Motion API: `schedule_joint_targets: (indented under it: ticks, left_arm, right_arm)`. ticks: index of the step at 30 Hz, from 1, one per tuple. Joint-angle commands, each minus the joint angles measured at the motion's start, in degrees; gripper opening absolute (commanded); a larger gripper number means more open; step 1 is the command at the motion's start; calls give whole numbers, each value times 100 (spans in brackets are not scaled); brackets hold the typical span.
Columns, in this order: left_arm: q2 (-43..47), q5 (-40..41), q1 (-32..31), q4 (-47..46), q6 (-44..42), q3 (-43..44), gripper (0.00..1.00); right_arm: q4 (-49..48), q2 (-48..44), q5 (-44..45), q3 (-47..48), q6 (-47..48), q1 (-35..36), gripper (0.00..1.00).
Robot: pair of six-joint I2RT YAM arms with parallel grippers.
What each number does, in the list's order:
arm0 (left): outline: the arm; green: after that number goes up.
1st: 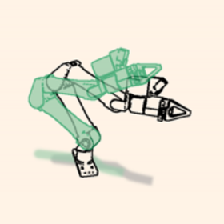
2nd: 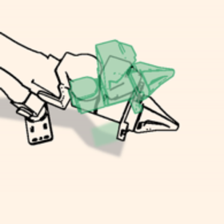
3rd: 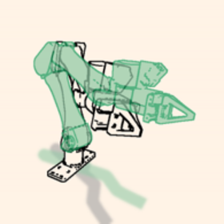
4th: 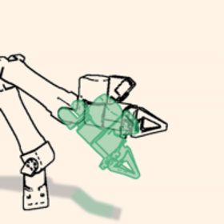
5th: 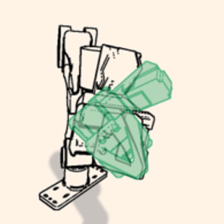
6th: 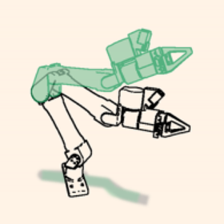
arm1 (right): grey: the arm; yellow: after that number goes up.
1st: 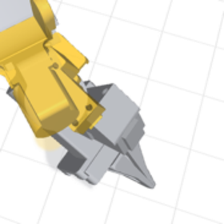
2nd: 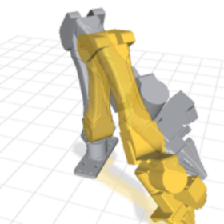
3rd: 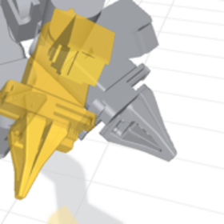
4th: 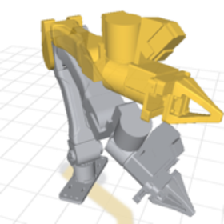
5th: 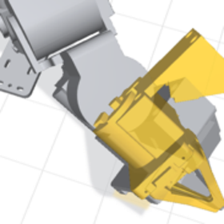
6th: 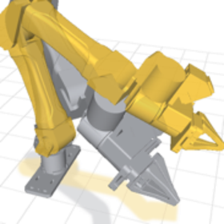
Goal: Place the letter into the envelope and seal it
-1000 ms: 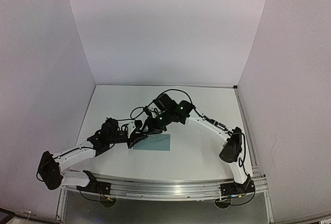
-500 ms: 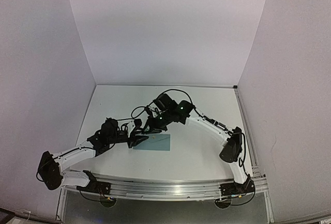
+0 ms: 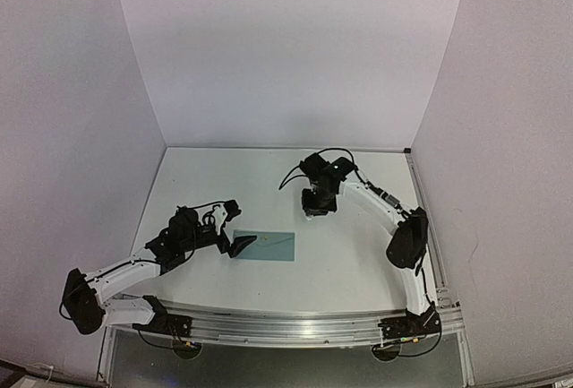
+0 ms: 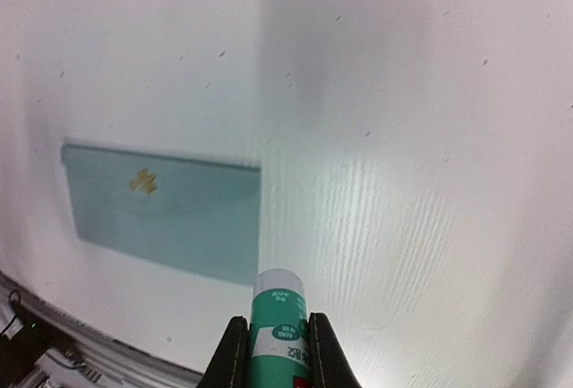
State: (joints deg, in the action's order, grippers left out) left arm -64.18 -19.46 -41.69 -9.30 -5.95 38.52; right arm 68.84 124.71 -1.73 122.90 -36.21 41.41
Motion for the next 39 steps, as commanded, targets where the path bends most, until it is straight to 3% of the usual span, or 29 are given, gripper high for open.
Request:
schedule_joint_targets:
  ticks: [1,6,13,30,34,39]
  left_arm:
    - [152,77,-6,120,169,-17,100]
    - [186,203,-3,210,155,-29,100]
    - [185,200,1,263,94,-19,100]
    - [165,264,3,103,20,-56,100]
    - [165,266,3,112,24,-68,100]
    - [161,267,3,84,19,-91,100]
  right_arm:
    - [669,841,1179,539,512,-22,0]
    - [610,1646,1325,1287,695,-80,0]
    - [339,1973,1321,1360,786,-98,0]
    - [-338,1837,1058,442,549,-98,0]
    - [-389,1713,1130,342,554,-97,19]
    - [-394,1663,1138,383,615,-94,24]
